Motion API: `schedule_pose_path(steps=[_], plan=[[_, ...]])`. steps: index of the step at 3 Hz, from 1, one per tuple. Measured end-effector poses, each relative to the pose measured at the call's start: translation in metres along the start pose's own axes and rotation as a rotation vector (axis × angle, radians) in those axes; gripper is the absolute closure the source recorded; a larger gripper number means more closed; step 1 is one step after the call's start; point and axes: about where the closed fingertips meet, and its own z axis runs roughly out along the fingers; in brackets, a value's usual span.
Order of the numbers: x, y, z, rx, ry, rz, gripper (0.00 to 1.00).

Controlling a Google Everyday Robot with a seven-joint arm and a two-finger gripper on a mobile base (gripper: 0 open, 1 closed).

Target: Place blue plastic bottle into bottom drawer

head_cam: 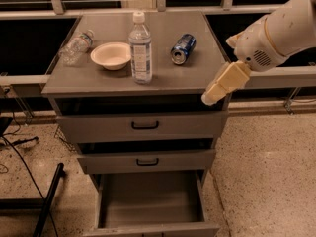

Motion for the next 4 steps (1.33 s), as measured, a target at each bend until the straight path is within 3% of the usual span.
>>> schedule_pose_path(steps=[4], plan=[[-0.053,-0.038,0.069,0.06,-0.206,0.016,0.0]])
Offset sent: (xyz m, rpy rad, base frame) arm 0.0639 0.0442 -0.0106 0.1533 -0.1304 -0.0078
